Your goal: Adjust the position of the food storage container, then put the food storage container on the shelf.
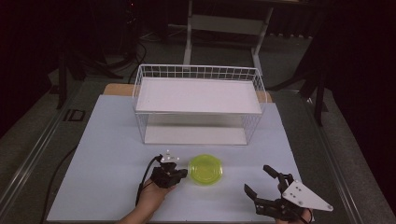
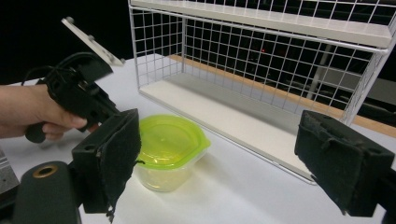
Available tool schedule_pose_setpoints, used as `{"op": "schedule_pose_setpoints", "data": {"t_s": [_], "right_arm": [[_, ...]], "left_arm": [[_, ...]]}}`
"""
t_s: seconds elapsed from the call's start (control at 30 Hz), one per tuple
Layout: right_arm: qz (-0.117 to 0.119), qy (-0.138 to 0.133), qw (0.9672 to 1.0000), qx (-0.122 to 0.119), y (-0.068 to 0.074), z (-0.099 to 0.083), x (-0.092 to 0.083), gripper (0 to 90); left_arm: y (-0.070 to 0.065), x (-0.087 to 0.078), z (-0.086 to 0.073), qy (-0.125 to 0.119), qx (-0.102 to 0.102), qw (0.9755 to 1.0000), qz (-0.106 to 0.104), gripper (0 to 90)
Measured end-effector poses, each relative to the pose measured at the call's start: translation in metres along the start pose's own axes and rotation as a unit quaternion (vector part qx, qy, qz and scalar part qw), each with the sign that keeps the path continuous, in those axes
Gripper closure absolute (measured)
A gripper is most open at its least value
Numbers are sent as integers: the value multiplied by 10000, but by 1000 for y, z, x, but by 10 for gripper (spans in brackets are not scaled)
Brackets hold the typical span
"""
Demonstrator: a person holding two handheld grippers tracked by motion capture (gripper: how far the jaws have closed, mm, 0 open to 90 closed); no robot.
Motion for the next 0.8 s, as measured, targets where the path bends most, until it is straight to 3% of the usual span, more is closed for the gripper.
{"op": "schedule_pose_setpoints", "data": {"t_s": [0.13, 0.27, 0.3, 0.4, 0.5, 0.57, 0.63, 0.7, 0.8], "right_arm": [[30, -11, 10000, 31, 0, 0, 0, 143], [46, 9, 10000, 0, 2, 0, 0, 143], [61, 0, 10000, 15, 2, 0, 1, 143], [115, -25, 9999, 42, 3, 1, 2, 143], [157, 5, 9999, -52, 8, 2, 2, 143], [240, 72, 9996, -107, 12, 2, 4, 143], [320, 185, 9992, -164, 17, 1, 7, 143], [461, 171, 9986, -210, 22, 2, 9, 144], [596, 132, 9980, -175, 27, 6, 12, 144]], "left_arm": [[5, -21, 0, -316, 195, 9992, -125, 842], [7, -45, 0, -663, 562, 9962, -65, 708], [8, -49, 0, -685, 612, 9958, 13, 657], [6, -65, 1, -878, 689, 9937, -93, 556], [-1, -80, 3, -1081, 861, 9898, -339, 409], [-9, -88, 4, -1106, 1001, 9870, -600, 256], [-14, -95, 7, -1270, 1066, 9838, -688, 237], [-19, -98, 9, -1230, 1052, 9836, -794, 161], [-25, -102, 13, -1306, 1072, 9811, -940, 87]]}}
Point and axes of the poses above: each handheld gripper's, and its own axes: x roughly forward along the jaws, z roughly out of its top, y roughly to its left, the point moved 8 cm from there along x, roughly forward along the jaws, and after that the axes turned 5 degrees about z, right-handed, at the moved point
